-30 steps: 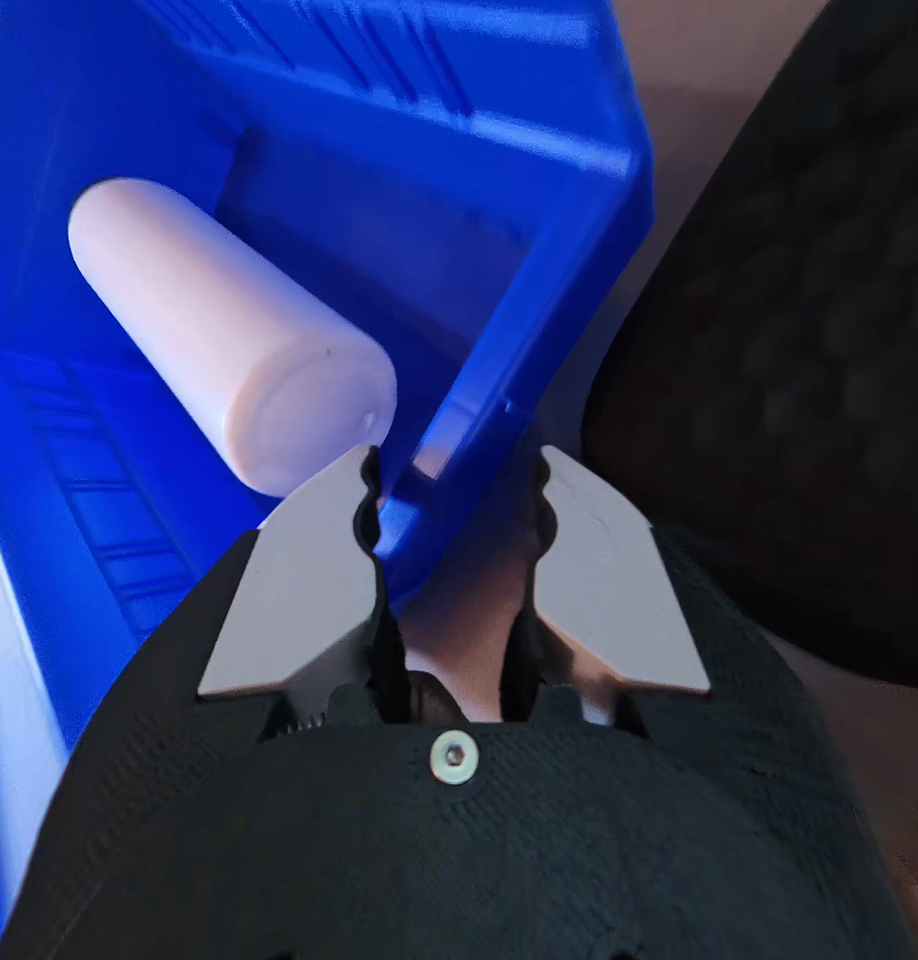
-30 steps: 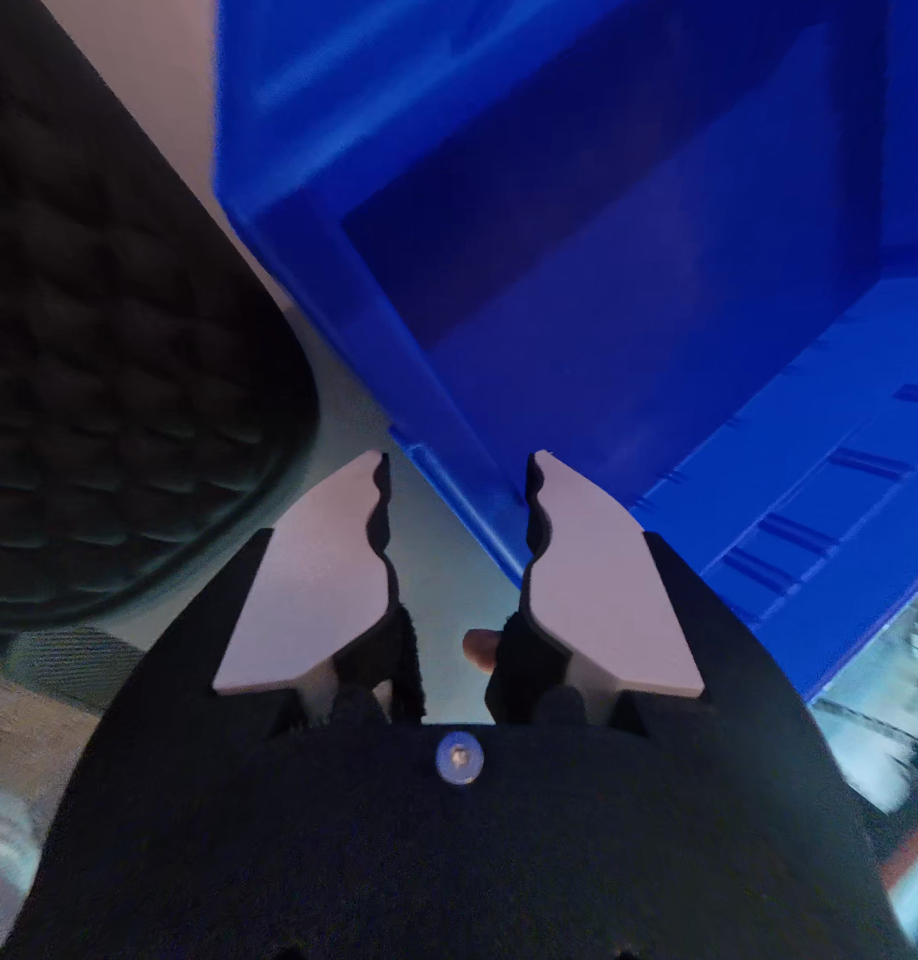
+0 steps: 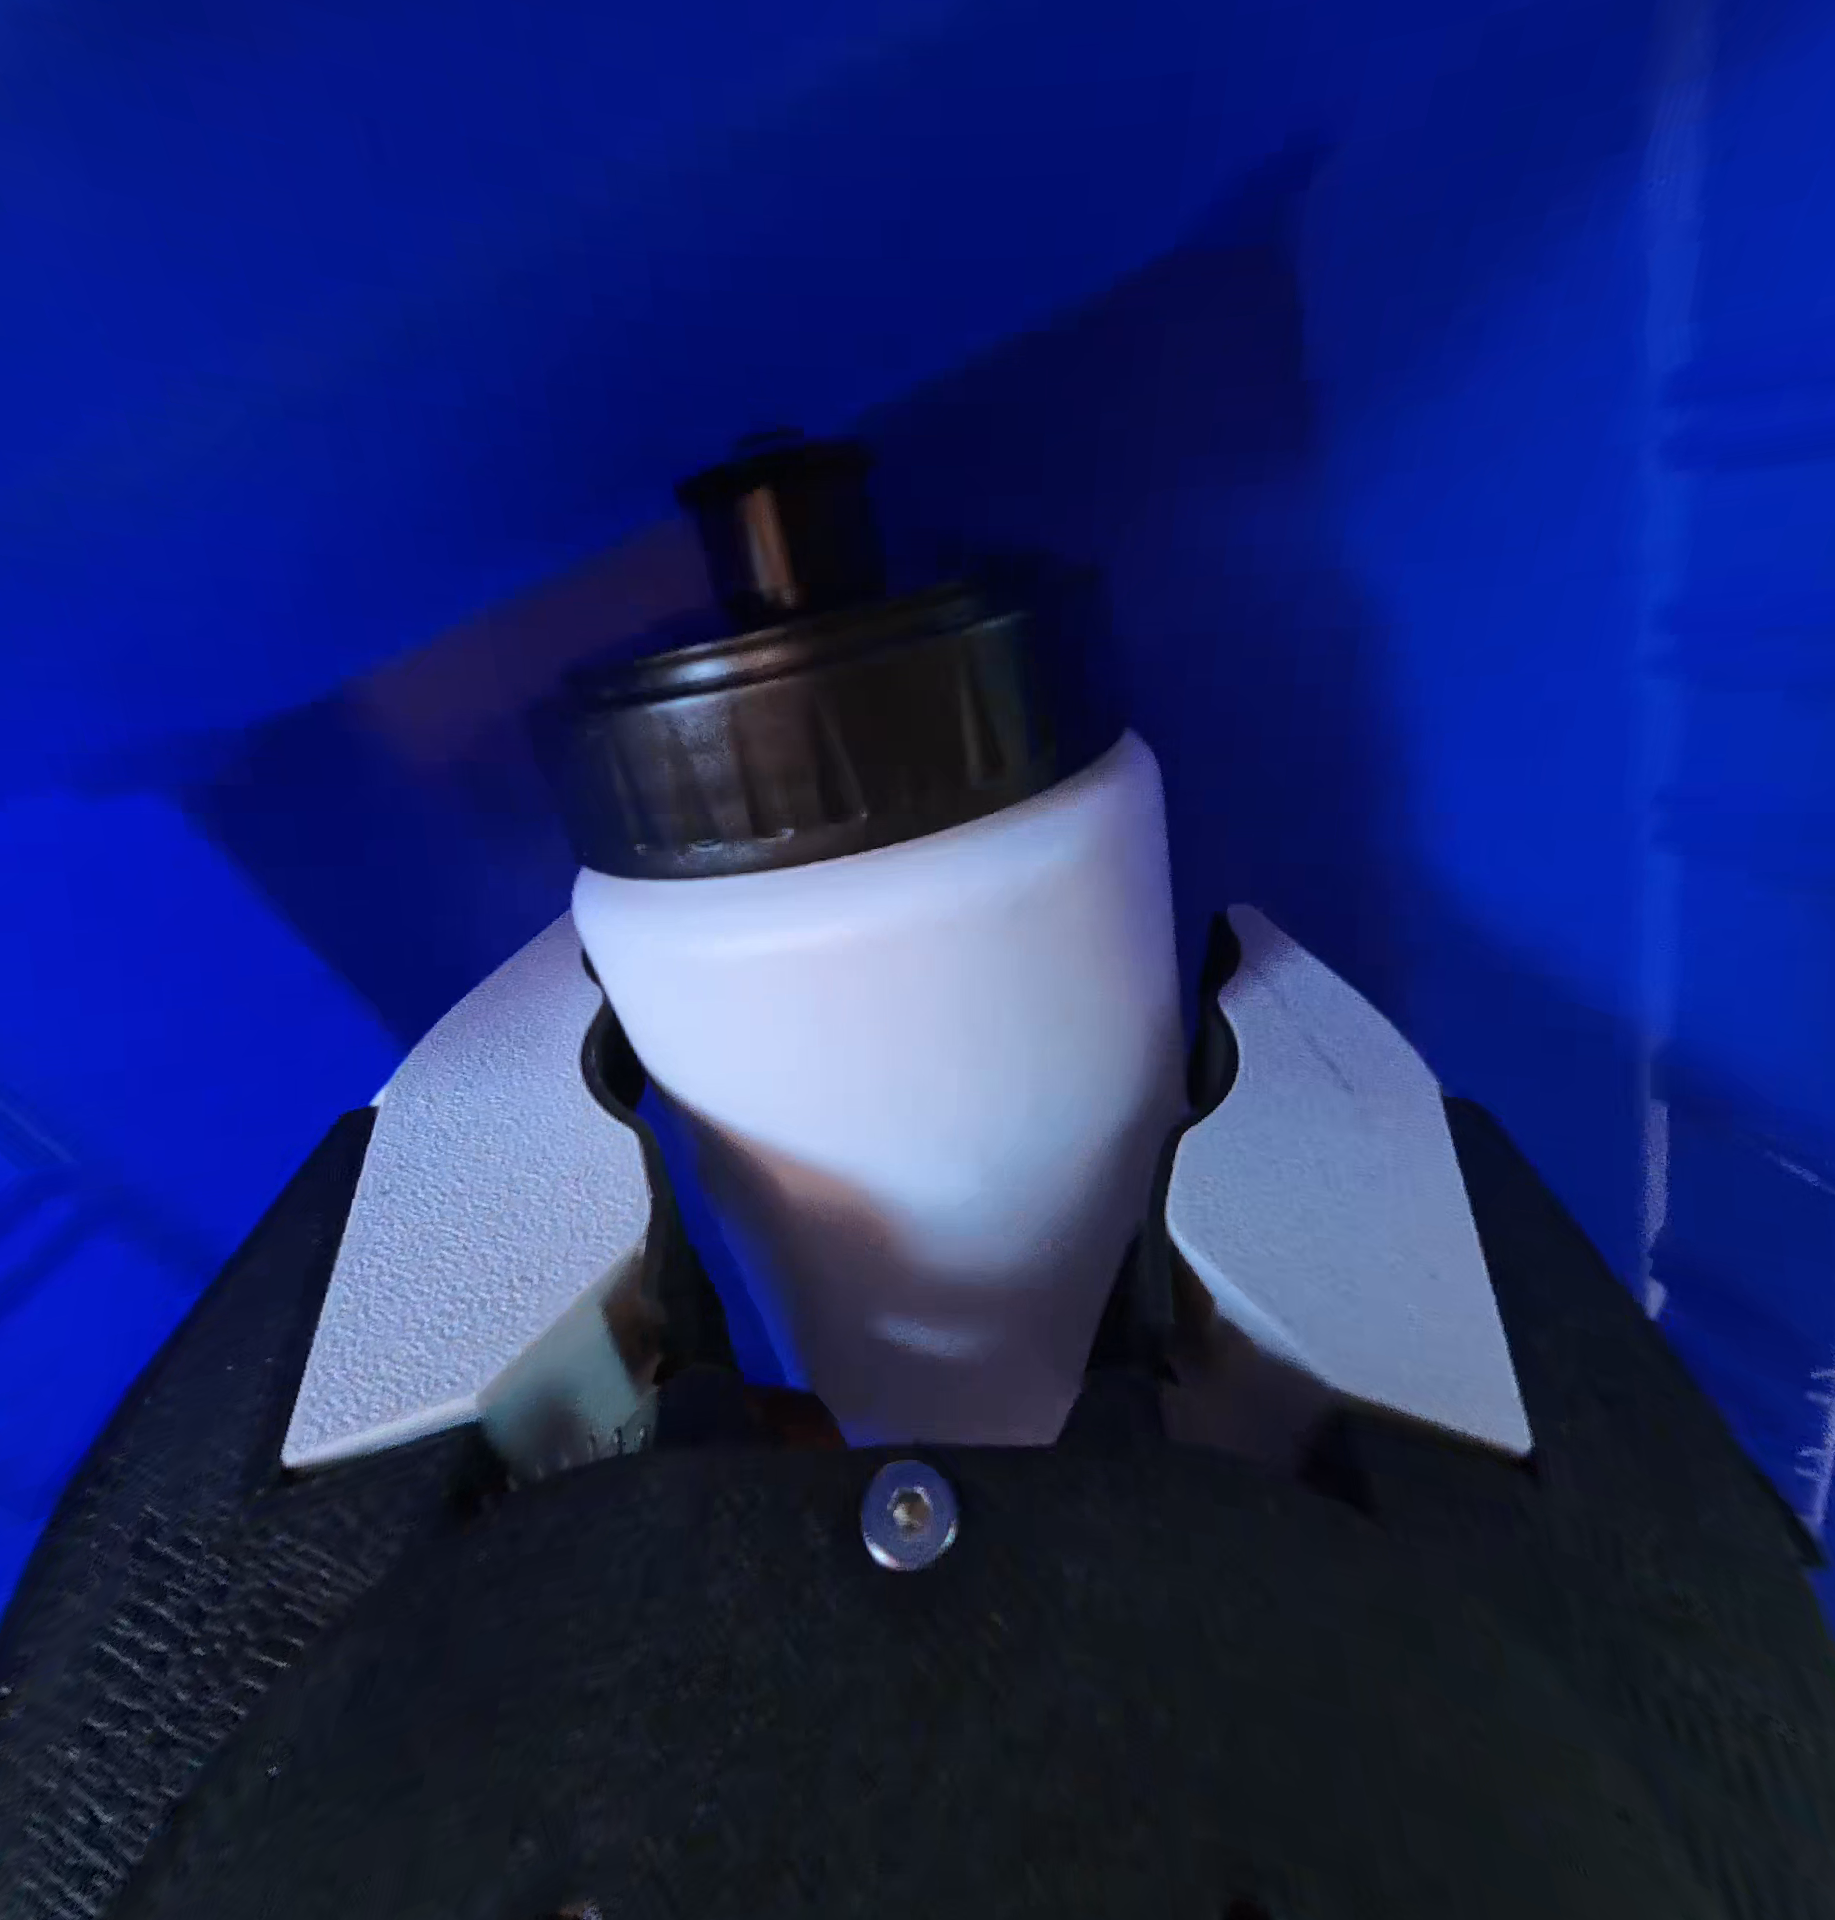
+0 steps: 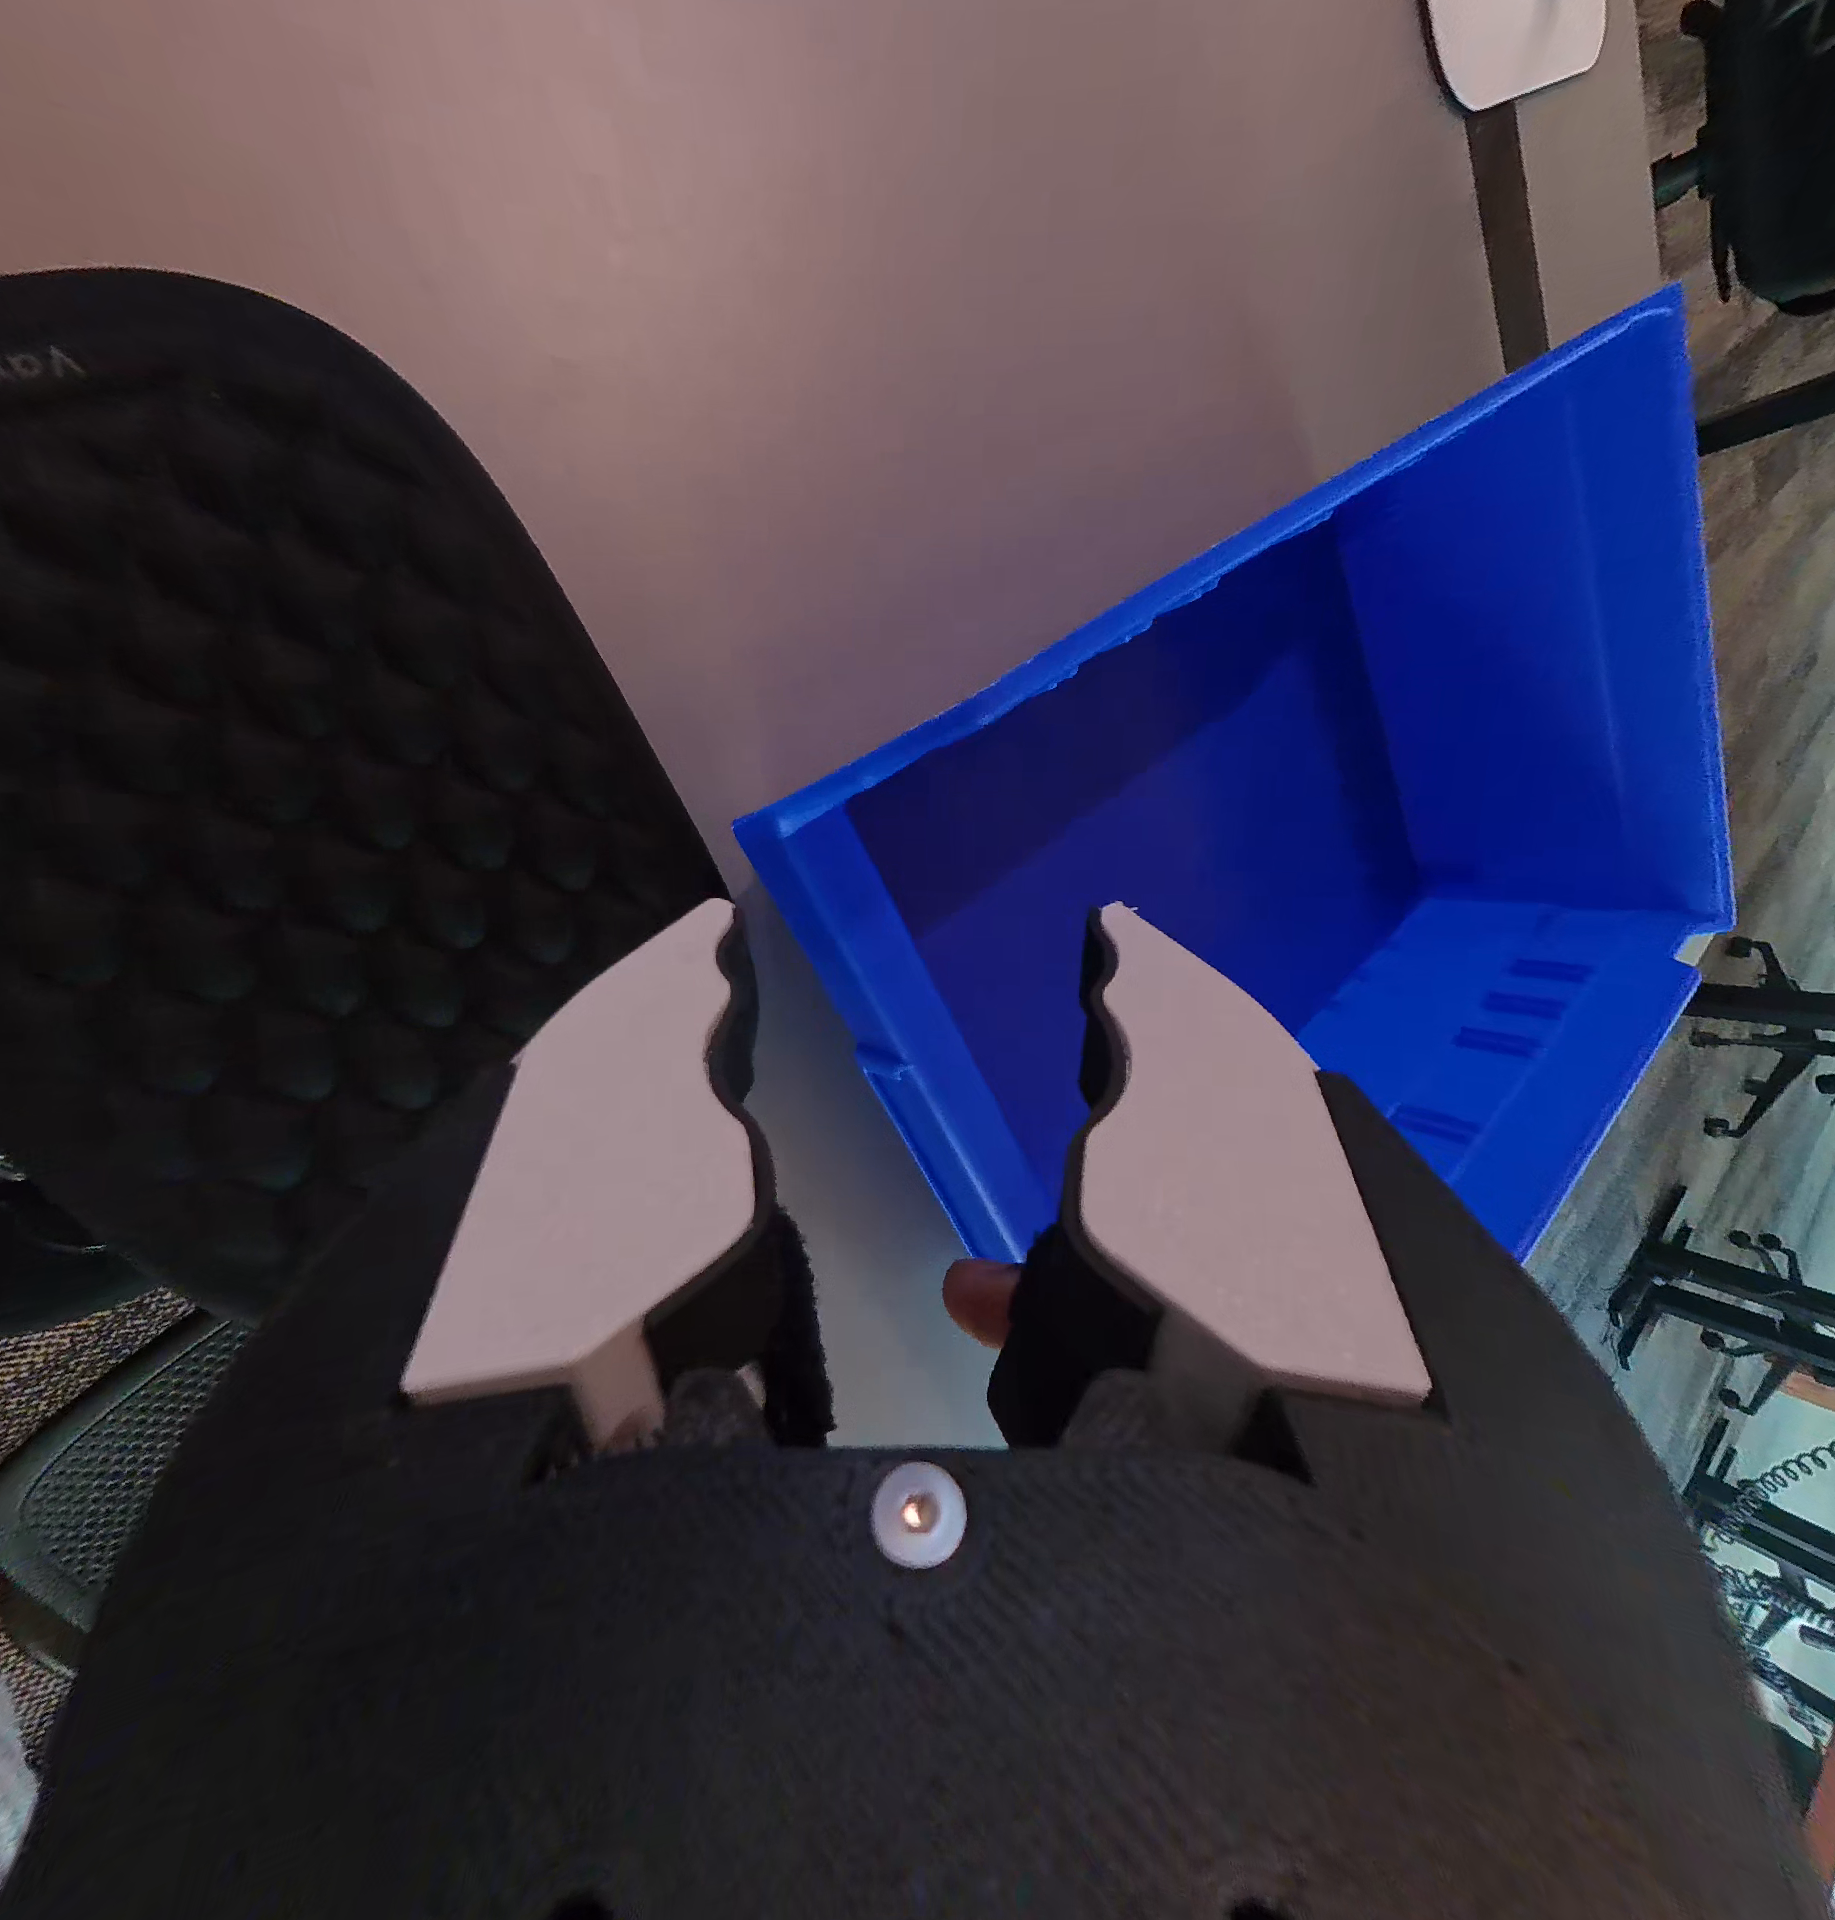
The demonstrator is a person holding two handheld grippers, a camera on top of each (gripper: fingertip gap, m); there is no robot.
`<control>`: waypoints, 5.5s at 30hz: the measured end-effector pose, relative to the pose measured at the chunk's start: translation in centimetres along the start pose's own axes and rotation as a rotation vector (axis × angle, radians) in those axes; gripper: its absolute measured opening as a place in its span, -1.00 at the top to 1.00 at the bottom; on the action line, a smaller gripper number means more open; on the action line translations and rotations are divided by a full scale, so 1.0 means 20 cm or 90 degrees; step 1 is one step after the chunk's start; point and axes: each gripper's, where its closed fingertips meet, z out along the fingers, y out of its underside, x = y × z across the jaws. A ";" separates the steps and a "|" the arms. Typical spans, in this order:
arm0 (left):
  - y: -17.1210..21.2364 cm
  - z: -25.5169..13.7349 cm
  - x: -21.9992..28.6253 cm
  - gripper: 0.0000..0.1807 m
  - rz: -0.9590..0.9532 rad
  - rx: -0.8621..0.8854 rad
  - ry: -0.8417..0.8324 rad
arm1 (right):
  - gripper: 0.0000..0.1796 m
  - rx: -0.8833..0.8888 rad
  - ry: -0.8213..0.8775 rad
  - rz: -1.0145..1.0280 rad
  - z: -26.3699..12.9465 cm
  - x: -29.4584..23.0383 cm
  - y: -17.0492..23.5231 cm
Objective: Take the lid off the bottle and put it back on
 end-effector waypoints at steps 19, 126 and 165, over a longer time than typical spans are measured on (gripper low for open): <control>0.12 -1.36 0.86 -0.10 0.338 0.934 -0.004 | 0.37 0.241 0.013 -0.094 -0.07 -0.08 -0.44; 0.19 -0.49 1.88 0.01 0.490 0.874 0.347 | 0.14 0.702 -0.164 0.225 -0.29 -0.27 -1.38; 0.18 -0.49 1.88 0.01 0.485 0.873 0.353 | 0.18 0.710 -0.221 0.255 -0.30 -0.25 -1.34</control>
